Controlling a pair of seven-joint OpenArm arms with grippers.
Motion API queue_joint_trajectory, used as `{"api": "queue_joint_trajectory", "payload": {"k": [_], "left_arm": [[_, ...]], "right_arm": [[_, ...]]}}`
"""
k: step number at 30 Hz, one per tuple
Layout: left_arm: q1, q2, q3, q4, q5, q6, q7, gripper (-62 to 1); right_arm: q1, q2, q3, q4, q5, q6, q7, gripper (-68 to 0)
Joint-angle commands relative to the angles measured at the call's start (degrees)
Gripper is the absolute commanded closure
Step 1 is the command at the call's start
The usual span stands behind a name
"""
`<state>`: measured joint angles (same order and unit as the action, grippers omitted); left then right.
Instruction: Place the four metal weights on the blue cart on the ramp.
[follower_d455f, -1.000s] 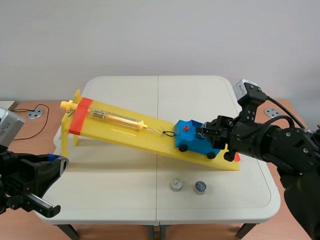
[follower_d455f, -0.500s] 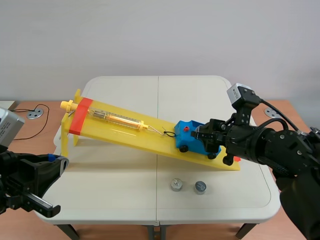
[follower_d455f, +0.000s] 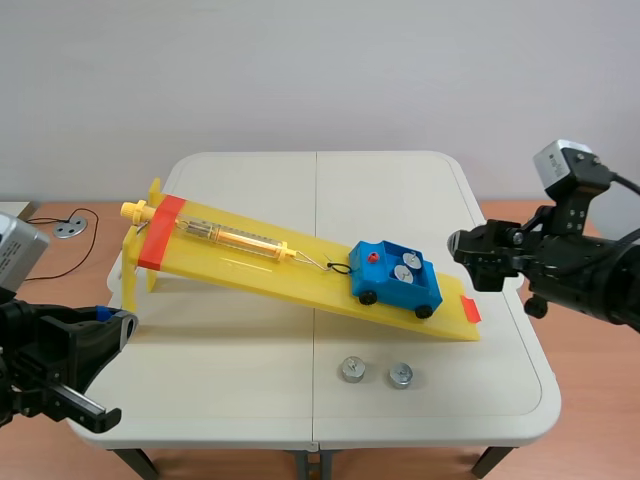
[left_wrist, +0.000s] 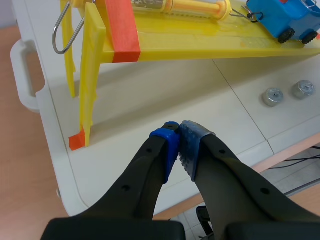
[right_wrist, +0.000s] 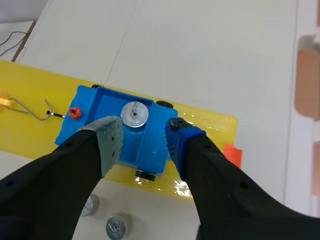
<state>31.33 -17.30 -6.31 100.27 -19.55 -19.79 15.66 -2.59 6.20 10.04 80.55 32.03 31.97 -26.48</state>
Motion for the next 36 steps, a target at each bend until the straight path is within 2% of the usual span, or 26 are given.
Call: {"api": "queue_joint_trajectory", "payload": {"k": [1, 4, 10, 13, 15, 18, 22, 28, 33, 36], "left_arm": [[-2.0, 0.3, -0.7, 3.4, -3.3, -1.9, -5.5, -2.9], [-2.0, 0.3, -0.7, 3.4, -3.3, -1.9, -5.5, -2.9], [-2.0, 0.3, -0.7, 3.4, -3.3, -1.9, -5.5, -2.9], [-2.0, 0.3, -0.7, 3.4, -3.3, -1.9, -5.5, -2.9], [-2.0, 0.3, -0.7, 3.4, -3.3, -1.9, -5.5, -2.9], [-2.0, 0.3, -0.7, 3.4, -3.3, -1.9, -5.5, -2.9], [-2.0, 0.3, -0.7, 3.4, -3.3, -1.9, -5.5, -2.9], [-2.0, 0.3, -0.7, 3.4, -3.3, -1.9, -5.5, -2.9], [-2.0, 0.3, -0.7, 3.4, -3.4, -1.9, -5.5, -2.9], [-2.0, 0.3, -0.7, 3.4, -3.4, -1.9, -5.5, -2.9]], "right_arm": [[0.1, 4.9, 1.1, 12.0, 6.2, 5.4, 5.7, -23.6], [-4.5, 7.7, 1.3, 17.8, 6.2, 5.9, 5.5, -23.6], [-13.4, 12.2, 1.3, 28.1, 6.1, 8.4, 5.1, -23.6], [-16.8, 13.7, 1.3, 31.4, 6.1, 8.4, 5.0, -23.9], [-18.3, 13.8, 1.3, 32.5, 5.6, 8.4, 4.5, -26.5], [-19.4, 13.8, 0.9, 32.6, 4.7, 8.4, 3.7, -26.6], [-19.3, 13.8, -1.5, 32.4, -0.4, 7.7, 4.9, -26.6], [-19.1, 13.8, -8.1, 30.8, -9.4, 2.5, 9.2, -26.6], [-16.5, 12.0, -12.0, 26.0, -12.6, -0.1, 10.9, -26.6], [-13.7, 10.3, -13.9, 21.7, -12.9, -0.9, 11.0, -26.6]]}}
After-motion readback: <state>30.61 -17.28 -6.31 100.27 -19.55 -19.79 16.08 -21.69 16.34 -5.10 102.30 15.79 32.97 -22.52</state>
